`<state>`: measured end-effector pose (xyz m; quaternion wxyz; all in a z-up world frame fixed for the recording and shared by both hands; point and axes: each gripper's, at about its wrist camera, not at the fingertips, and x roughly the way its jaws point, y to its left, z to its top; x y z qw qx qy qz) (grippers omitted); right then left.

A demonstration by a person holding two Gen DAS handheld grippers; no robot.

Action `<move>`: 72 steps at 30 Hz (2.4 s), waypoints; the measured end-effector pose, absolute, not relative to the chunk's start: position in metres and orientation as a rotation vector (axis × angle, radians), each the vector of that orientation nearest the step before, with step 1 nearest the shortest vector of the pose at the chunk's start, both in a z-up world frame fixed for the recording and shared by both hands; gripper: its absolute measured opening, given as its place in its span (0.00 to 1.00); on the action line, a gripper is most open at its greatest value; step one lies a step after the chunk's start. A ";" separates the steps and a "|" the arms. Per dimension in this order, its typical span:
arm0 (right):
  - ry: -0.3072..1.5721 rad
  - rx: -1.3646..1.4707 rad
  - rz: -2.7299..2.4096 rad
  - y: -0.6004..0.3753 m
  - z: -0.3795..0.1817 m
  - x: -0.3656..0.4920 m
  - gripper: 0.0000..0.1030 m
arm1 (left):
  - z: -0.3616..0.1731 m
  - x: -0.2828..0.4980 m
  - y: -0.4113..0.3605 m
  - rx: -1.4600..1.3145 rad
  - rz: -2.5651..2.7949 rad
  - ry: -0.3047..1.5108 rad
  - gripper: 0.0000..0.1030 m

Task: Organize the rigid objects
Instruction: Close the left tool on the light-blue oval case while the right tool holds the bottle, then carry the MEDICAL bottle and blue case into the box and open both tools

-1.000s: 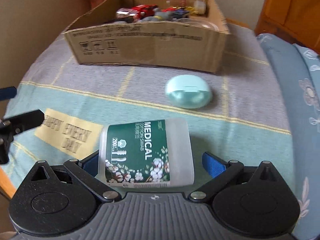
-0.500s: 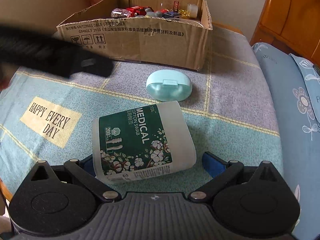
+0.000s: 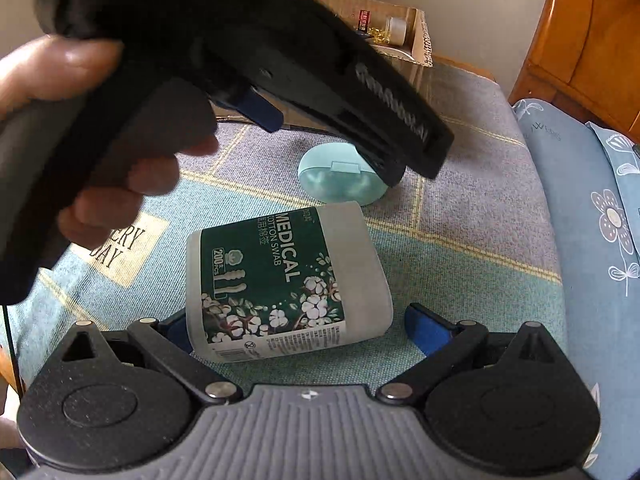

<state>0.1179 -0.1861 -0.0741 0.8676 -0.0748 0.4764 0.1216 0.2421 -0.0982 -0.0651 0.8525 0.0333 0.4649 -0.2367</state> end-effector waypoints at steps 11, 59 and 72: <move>0.992 -0.160 0.259 -0.189 -0.073 0.120 1.00 | -0.074 0.227 -0.052 0.108 -0.425 0.956 0.96; 0.884 -0.281 0.406 -0.197 -0.042 0.110 0.84 | -0.054 0.205 -0.062 0.183 -0.558 0.911 0.59; 0.833 -0.239 0.408 -0.220 -0.006 0.134 0.84 | -0.004 0.194 -0.033 0.150 -0.570 0.902 0.58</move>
